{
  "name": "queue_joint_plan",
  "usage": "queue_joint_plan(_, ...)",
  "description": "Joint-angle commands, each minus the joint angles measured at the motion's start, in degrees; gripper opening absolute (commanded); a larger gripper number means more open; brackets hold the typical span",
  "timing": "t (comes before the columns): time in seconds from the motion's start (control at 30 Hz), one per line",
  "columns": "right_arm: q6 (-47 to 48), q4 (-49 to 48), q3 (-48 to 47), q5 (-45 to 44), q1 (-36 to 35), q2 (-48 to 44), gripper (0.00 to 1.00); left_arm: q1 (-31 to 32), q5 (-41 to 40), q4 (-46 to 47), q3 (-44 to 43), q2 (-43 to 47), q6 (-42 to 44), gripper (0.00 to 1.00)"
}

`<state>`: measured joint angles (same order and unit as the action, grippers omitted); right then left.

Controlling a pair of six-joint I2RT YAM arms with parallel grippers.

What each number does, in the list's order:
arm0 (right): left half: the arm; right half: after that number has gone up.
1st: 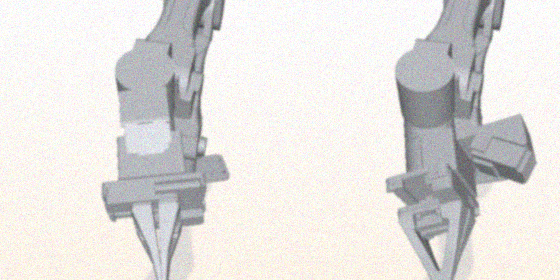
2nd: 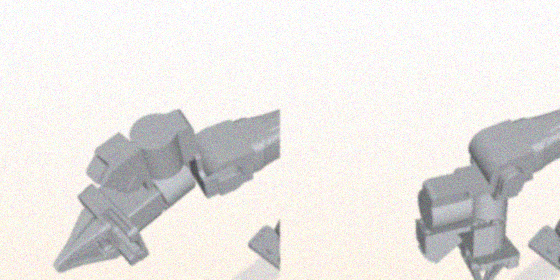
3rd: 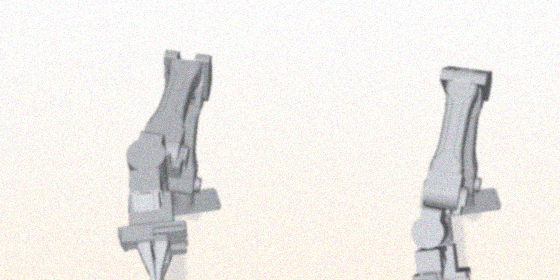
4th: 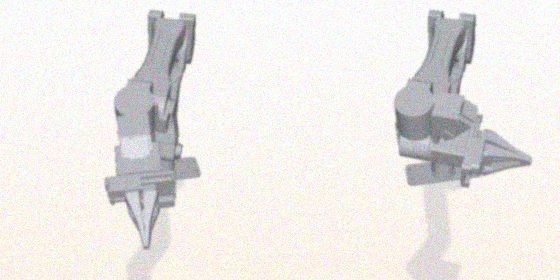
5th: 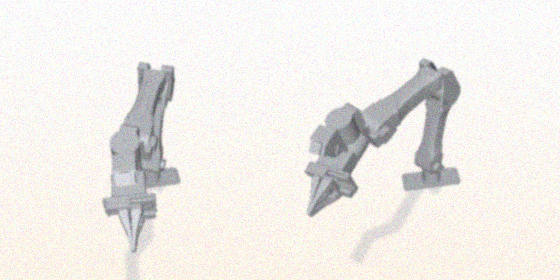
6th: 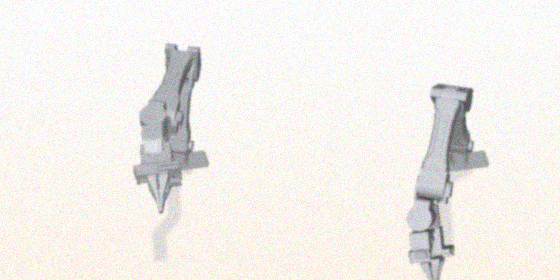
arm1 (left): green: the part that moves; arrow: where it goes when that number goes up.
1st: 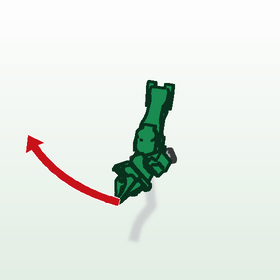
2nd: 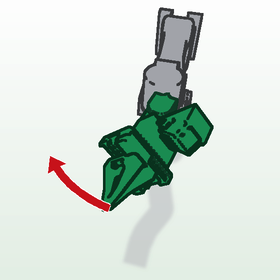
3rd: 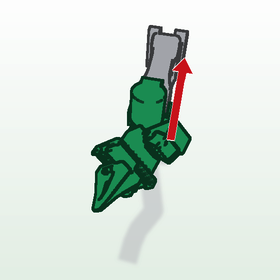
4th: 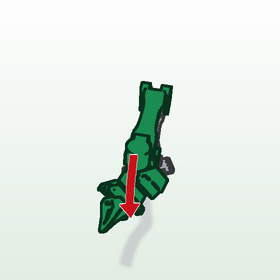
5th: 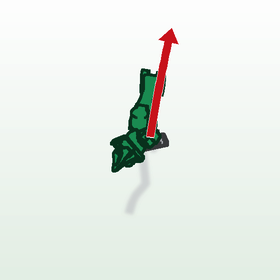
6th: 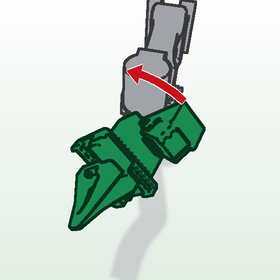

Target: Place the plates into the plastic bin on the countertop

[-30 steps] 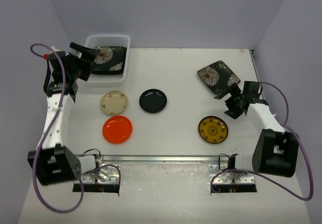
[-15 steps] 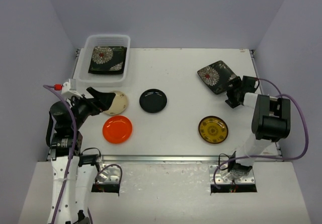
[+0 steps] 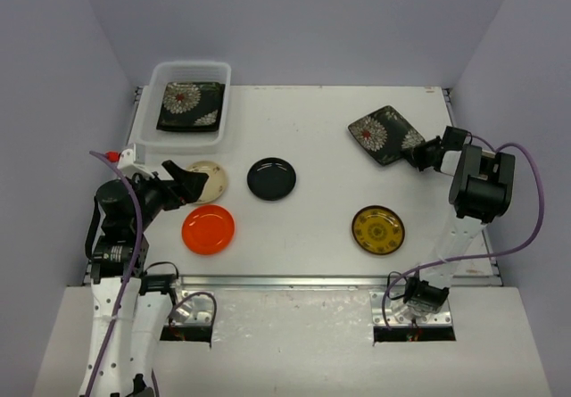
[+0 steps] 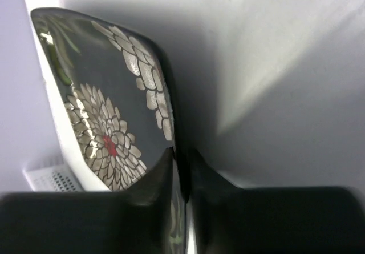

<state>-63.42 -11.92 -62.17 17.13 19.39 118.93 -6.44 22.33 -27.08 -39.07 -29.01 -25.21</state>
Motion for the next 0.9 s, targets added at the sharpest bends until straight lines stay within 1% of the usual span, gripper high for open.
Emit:
queue_joint_plan(0.0,3.8,7.4,0.8,2.9,-0.1,4.7,0.05,0.3,0.3,1.6,0.1,-0.2,0.9,1.00)
queue_joint_plan(0.03,4.3,7.0,1.4,4.1,-0.1,4.3,0.00,0.3,0.4,1.9,0.1,-0.5,0.7,1.00)
queue_joint_plan(0.1,4.9,4.4,4.0,4.8,-0.8,1.2,0.00,0.3,1.2,2.4,0.3,-1.9,0.1,1.00)
queue_joint_plan(0.17,5.4,2.2,7.7,6.1,-1.4,-4.2,0.00,0.3,3.5,3.7,0.6,-4.6,-1.0,1.00)
queue_joint_plan(0.23,5.4,-2.2,11.2,8.1,-3.1,-9.4,0.00,0.3,8.5,7.5,1.3,-7.8,-3.9,1.00)
queue_joint_plan(0.3,5.8,-6.0,14.5,10.0,-4.7,-15.8,0.00,1.0,13.3,12.9,3.1,-13.0,-6.8,1.00)
queue_joint_plan(0.33,7.6,-5.3,14.3,10.8,-5.7,-18.0,0.00,2.1,14.3,16.6,3.2,-15.8,-8.4,1.00)
queue_joint_plan(0.37,9.6,-4.2,13.7,11.8,-7.0,-19.9,0.00,3.4,14.8,20.0,3.1,-18.5,-9.8,1.00)
queue_joint_plan(0.43,12.5,-2.0,11.5,14.9,-10.2,-22.3,0.00,7.4,14.5,23.5,0.6,-23.7,-10.7,1.00)
queue_joint_plan(0.53,20.1,11.3,2.6,18.5,-14.9,-23.1,0.00,12.7,13.1,26.8,-3.9,-30.4,-10.9,1.00)
queue_joint_plan(0.6,25.8,19.6,-4.0,20.2,-17.8,-23.1,0.00,13.6,13.0,29.5,-5.7,-33.7,-10.1,1.00)
queue_joint_plan(0.63,26.9,22.8,-6.6,21.1,-19.0,-22.9,0.00,13.6,13.1,29.8,-7.1,-35.3,-9.9,1.00)
queue_joint_plan(0.7,30.1,28.4,-9.0,25.0,-23.7,-23.1,0.00,13.8,15.0,30.1,-11.3,-38.4,-7.8,0.99)
queue_joint_plan(0.73,30.1,28.3,-9.2,28.4,-24.4,-23.3,0.00,13.9,17.6,30.5,-12.2,-40.6,-7.1,0.98)
queue_joint_plan(0.77,30.2,29.2,-9.5,29.3,-26.0,-23.6,0.00,14.0,19.2,31.1,-13.8,-41.8,-6.6,0.97)
queue_joint_plan(0.8,30.2,29.2,-9.5,29.3,-26.0,-23.7,0.00,14.2,19.2,31.1,-13.8,-43.0,-6.6,0.96)
queue_joint_plan(0.87,30.5,29.9,-10.4,32.1,-28.6,-24.7,0.00,14.8,22.3,31.7,-15.4,-45.5,-5.9,0.96)
